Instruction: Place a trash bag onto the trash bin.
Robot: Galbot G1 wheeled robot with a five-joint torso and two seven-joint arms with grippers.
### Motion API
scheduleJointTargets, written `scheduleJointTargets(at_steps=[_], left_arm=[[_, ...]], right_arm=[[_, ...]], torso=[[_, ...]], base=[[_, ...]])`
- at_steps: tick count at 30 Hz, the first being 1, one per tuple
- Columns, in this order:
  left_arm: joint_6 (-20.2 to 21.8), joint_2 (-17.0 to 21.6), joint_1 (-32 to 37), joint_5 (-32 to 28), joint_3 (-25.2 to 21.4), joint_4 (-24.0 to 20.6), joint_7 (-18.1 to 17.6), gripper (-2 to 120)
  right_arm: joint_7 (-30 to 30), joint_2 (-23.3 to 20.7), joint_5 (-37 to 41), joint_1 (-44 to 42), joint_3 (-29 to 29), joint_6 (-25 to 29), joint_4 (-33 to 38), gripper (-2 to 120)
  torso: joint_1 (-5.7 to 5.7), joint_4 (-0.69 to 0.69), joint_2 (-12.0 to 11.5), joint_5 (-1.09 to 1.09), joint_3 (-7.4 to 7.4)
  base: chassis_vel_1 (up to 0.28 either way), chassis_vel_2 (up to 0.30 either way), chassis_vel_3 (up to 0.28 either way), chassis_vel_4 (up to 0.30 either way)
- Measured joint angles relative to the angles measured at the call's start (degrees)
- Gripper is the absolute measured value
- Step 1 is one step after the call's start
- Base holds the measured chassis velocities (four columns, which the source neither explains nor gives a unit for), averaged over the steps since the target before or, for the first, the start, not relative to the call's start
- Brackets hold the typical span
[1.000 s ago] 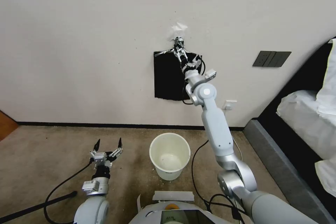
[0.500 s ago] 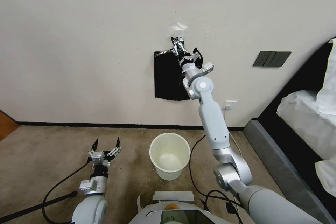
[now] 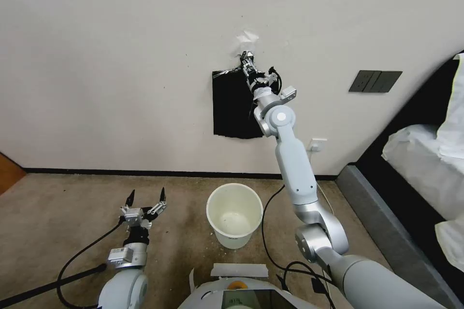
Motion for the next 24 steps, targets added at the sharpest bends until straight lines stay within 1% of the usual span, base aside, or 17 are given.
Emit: scheduleJointTargets(at_steps=[3, 6, 8, 9, 10, 11, 13, 15, 18, 21, 23, 24], left_arm=[[0.1, 0.0, 0.1, 0.0, 0.0, -0.3, 0.0, 100], [0.2, 0.1, 0.2, -0.1, -0.1, -0.4, 0.0, 100], [0.2, 0.1, 0.2, -0.2, -0.2, -0.4, -0.1, 100], [0.2, 0.2, 0.2, -0.3, -0.2, -0.4, -0.1, 100], [0.2, 0.2, 0.2, -0.3, -0.2, -0.4, -0.1, 100], [0.2, 0.2, 0.2, -0.3, -0.2, -0.4, -0.1, 100], [0.3, 0.1, 0.2, -0.3, -0.1, -0.3, -0.1, 100], [0.2, 0.1, 0.2, -0.3, -0.1, -0.3, -0.1, 100], [0.2, 0.1, 0.3, -0.3, 0.1, -0.2, -0.1, 100], [0.2, 0.1, 0.3, -0.3, 0.3, -0.2, -0.1, 100], [0.2, 0.1, 0.3, -0.3, 0.3, -0.2, -0.1, 100], [0.1, 0.0, 0.2, -0.3, 0.8, -0.1, -0.1, 100]], right_arm=[[-0.3, -0.3, -0.2, -0.3, -0.3, -0.2, 0.1, 0], [-2.1, -0.8, -1.7, -0.7, -1.2, -0.2, 0.5, 0], [-5.3, -1.8, -4.0, -1.7, -2.6, 0.5, 1.3, 0], [-8.4, -3.0, -6.0, -3.3, -3.8, 2.0, 2.2, 0], [-8.4, -3.0, -6.0, -3.3, -3.8, 2.0, 2.2, 0], [-11.5, -4.1, -7.5, -5.4, -4.6, 3.3, 3.7, 0], [-13.7, -5.6, -8.6, -8.0, -5.3, 4.7, 6.1, 0], [-14.2, -6.2, -8.9, -8.9, -5.6, 5.1, 7.0, 0], [-15.1, -8.7, -10.1, -12.3, -6.8, 6.4, 11.0, 0], [-15.0, -9.5, -10.4, -13.9, -7.1, 6.7, 13.0, 0], [-15.0, -9.5, -10.4, -13.9, -7.1, 6.7, 13.0, 0], [-14.6, -10.7, -11.4, -17.1, -7.7, 7.1, 17.0, 0]], torso=[[0.00, 0.00, 0.0, 0.00, 0.00], [0.00, 0.01, 0.0, 0.00, 0.00], [0.00, 0.01, 0.0, 0.00, 0.00], [0.00, 0.02, 0.0, 0.00, 0.00], [0.00, 0.02, 0.0, 0.00, 0.00], [0.00, 0.01, 0.0, 0.00, 0.00], [0.00, 0.00, 0.0, 0.01, 0.00], [0.00, 0.01, 0.0, 0.00, 0.00], [0.00, 0.00, 0.0, 0.01, 0.00], [0.00, 0.00, 0.0, 0.01, 0.00], [0.00, 0.00, 0.0, 0.01, 0.00], [0.00, 0.01, 0.0, 0.00, 0.00]], base=[[0.000, 0.000, 0.000, 0.000], [0.000, 0.000, 0.000, 0.000], [0.000, 0.000, 0.000, 0.000], [0.000, 0.000, 0.000, 0.000], [0.000, 0.000, 0.000, 0.000], [0.000, 0.000, 0.000, 0.000], [0.000, 0.000, 0.000, 0.000], [0.000, 0.000, 0.000, 0.000], [0.000, 0.000, 0.000, 0.000], [0.000, 0.000, 0.000, 0.000], [0.000, 0.000, 0.000, 0.000], [0.000, 0.000, 0.000, 0.000]])
